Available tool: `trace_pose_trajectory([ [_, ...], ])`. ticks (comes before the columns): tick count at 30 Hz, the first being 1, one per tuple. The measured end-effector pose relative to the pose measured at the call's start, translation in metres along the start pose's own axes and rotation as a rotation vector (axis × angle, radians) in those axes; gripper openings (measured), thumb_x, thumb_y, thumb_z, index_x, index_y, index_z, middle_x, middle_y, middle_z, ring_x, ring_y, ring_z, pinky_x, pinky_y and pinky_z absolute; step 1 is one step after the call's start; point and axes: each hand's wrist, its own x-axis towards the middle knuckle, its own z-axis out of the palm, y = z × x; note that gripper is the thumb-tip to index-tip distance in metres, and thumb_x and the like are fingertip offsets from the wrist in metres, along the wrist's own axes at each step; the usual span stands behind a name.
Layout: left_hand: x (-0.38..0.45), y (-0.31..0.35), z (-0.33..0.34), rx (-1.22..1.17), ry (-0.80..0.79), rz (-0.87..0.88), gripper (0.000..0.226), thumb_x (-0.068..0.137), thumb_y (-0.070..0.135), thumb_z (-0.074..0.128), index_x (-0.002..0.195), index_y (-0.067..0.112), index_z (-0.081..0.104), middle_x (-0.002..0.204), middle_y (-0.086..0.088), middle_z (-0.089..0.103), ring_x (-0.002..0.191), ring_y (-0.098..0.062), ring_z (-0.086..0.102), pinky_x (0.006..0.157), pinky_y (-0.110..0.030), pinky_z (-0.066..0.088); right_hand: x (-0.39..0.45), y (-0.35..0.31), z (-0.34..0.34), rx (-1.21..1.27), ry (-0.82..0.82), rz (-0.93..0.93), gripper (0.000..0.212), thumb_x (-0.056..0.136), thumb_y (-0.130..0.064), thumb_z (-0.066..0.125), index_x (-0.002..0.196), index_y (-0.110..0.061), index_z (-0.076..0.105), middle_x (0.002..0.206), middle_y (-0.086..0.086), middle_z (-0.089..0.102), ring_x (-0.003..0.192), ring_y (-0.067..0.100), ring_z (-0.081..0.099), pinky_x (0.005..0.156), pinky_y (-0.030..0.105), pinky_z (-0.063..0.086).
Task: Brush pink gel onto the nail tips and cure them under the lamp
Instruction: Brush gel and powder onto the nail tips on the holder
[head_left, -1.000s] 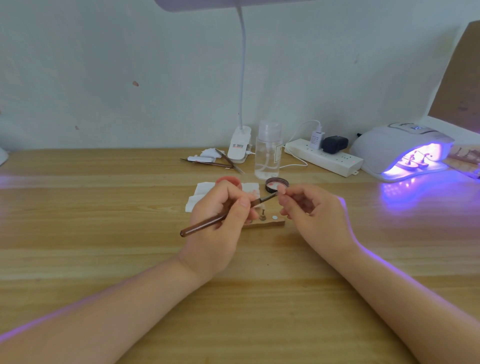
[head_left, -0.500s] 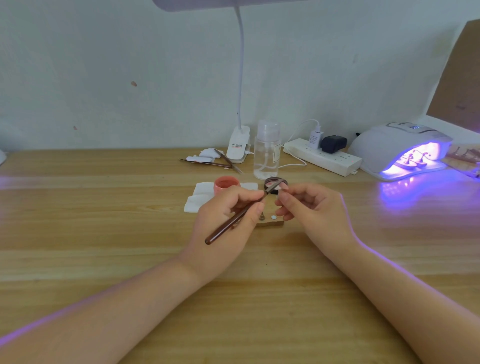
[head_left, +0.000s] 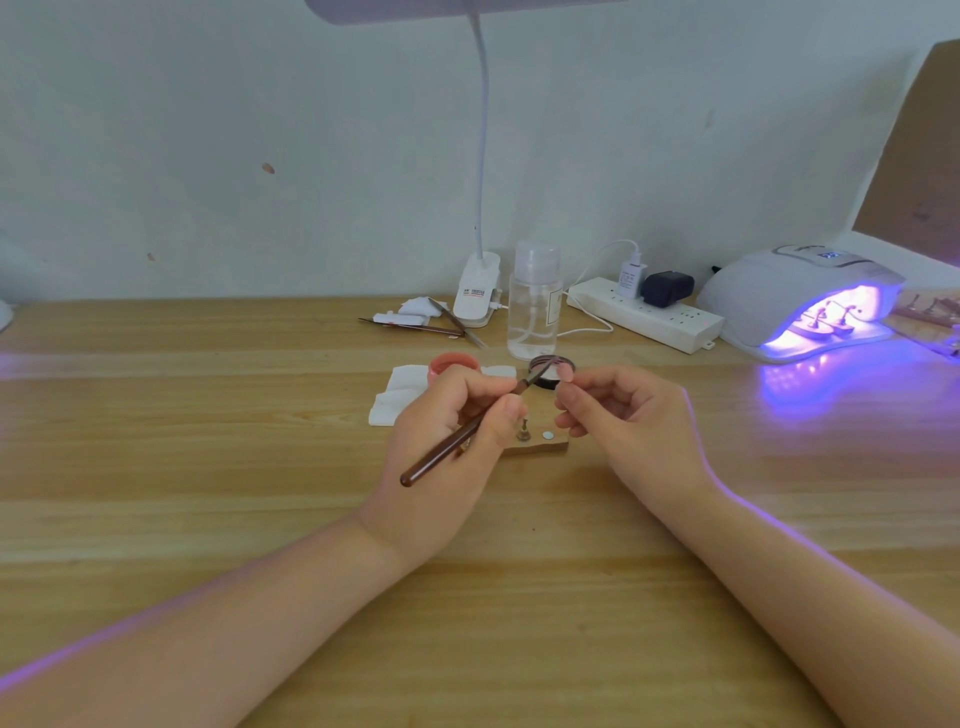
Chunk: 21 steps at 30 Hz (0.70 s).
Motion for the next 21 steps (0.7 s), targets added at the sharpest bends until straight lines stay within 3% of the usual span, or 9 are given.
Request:
trace_pose_trajectory([
  [4, -0.0016, 0.0014, 0.0004, 0.015, -0.024, 0.032, 0.008, 0.091, 0.017, 0.052, 0.087, 0.018, 0.06, 0.084, 0.007, 0.069, 0.093, 0.012, 0.059, 0.083, -0.016, 0.05, 0.0001, 0.0004, -0.0007, -0.026, 0.026, -0.001, 0.005, 0.082, -0.009, 0.071, 0.085, -0.013, 0.071, 0.072, 0.004, 0.071, 0.065, 0.016, 0.069, 0.062, 0.021, 0.055],
  [7, -0.0027, 0.0032, -0.0014, -0.029, -0.031, 0.06, 0.01, 0.091, 0.023, 0.051, 0.084, 0.019, 0.058, 0.079, 0.012, 0.068, 0.083, 0.002, 0.064, 0.086, -0.017, 0.05, 0.0004, 0.0002, -0.0008, -0.045, 0.047, -0.009, 0.006, 0.083, -0.008, 0.071, 0.083, -0.015, 0.071, 0.072, 0.004, 0.071, 0.065, 0.015, 0.069, 0.061, 0.019, 0.054],
  [12, -0.0012, 0.0017, -0.0011, 0.017, 0.012, 0.065, 0.008, 0.09, 0.03, 0.051, 0.088, 0.03, 0.059, 0.083, 0.01, 0.068, 0.102, 0.001, 0.058, 0.086, -0.03, 0.051, 0.0004, 0.0011, -0.0011, -0.081, 0.055, -0.009, 0.005, 0.082, -0.01, 0.072, 0.084, -0.015, 0.071, 0.071, 0.004, 0.071, 0.067, 0.016, 0.069, 0.065, 0.025, 0.057],
  [14, -0.0003, 0.0006, 0.0003, -0.034, -0.003, -0.008, 0.006, 0.088, 0.029, 0.057, 0.093, 0.03, 0.061, 0.09, 0.017, 0.069, 0.099, 0.001, 0.061, 0.082, -0.026, 0.053, 0.0, 0.0011, -0.0012, -0.1, 0.058, -0.019, 0.006, 0.082, -0.01, 0.072, 0.084, -0.015, 0.071, 0.07, 0.004, 0.071, 0.066, 0.016, 0.069, 0.066, 0.027, 0.058],
  [16, 0.0002, -0.0004, 0.0013, -0.041, -0.023, -0.034, 0.011, 0.088, 0.024, 0.059, 0.098, 0.026, 0.063, 0.093, 0.009, 0.071, 0.097, 0.01, 0.059, 0.078, -0.019, 0.052, -0.0001, 0.0006, -0.0011, -0.12, 0.06, -0.03, 0.006, 0.082, -0.009, 0.072, 0.085, -0.015, 0.071, 0.07, 0.004, 0.071, 0.066, 0.015, 0.069, 0.067, 0.028, 0.058],
  [18, -0.0004, -0.0005, 0.0018, -0.002, -0.048, -0.021, 0.014, 0.088, 0.021, 0.058, 0.1, 0.023, 0.063, 0.093, 0.0, 0.072, 0.098, 0.015, 0.055, 0.08, -0.019, 0.052, -0.0002, 0.0, -0.0009, -0.132, 0.063, -0.036, 0.006, 0.082, -0.009, 0.072, 0.085, -0.014, 0.071, 0.07, 0.004, 0.071, 0.065, 0.014, 0.069, 0.067, 0.029, 0.058],
  [21, -0.0023, 0.0018, 0.0008, -0.003, -0.047, -0.016, 0.011, 0.086, 0.017, 0.056, 0.094, 0.022, 0.063, 0.091, 0.005, 0.071, 0.097, 0.011, 0.059, 0.084, -0.023, 0.053, -0.0005, -0.0005, -0.0007, -0.136, 0.076, -0.032, 0.005, 0.082, -0.01, 0.072, 0.085, -0.015, 0.072, 0.069, 0.002, 0.071, 0.064, 0.012, 0.069, 0.067, 0.028, 0.058],
])
